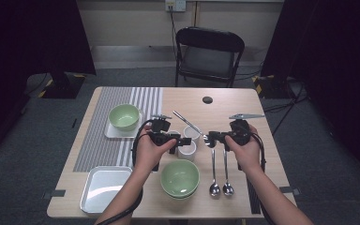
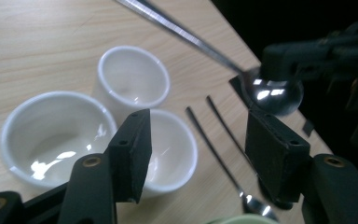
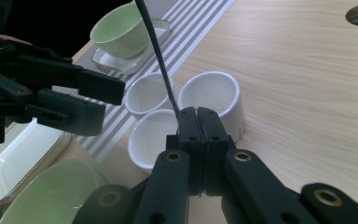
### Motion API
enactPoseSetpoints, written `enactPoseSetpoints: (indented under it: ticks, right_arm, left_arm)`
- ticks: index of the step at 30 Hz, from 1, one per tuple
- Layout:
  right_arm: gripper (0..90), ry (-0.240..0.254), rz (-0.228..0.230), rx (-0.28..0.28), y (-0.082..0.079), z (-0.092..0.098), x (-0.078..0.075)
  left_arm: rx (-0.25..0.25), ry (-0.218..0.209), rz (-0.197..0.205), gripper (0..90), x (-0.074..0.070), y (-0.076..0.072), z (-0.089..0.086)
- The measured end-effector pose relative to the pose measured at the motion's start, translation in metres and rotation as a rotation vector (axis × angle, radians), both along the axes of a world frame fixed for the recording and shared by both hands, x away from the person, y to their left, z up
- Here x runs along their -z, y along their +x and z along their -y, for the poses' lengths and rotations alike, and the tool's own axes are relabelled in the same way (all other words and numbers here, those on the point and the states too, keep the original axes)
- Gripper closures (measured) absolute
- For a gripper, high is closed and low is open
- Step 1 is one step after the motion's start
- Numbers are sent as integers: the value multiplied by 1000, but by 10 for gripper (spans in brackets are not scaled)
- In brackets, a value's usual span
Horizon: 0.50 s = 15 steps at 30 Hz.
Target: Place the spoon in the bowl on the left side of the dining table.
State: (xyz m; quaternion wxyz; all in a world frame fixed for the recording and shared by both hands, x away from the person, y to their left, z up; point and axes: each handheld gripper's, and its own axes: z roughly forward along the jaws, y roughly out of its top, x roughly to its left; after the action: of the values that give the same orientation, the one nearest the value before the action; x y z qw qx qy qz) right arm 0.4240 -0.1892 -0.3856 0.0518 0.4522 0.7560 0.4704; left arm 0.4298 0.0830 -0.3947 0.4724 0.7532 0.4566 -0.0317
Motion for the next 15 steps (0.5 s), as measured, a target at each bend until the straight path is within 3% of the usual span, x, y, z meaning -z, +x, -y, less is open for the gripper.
enactPoseSetpoints:
  ticks: [5, 8, 15]
  right_arm:
    - [898, 14, -9, -23, -1, -6, 2]
    - [899, 30, -13, -27, -1, -8, 2]
    - [899, 54, -27, -44, -1, -12, 3]
  left_arm:
    - [-38, -54, 18, 466, -2, 3, 3]
    - [-50, -59, 22, 471, -3, 4, 5]
    - [-77, -106, 5, 496, -3, 5, 7]
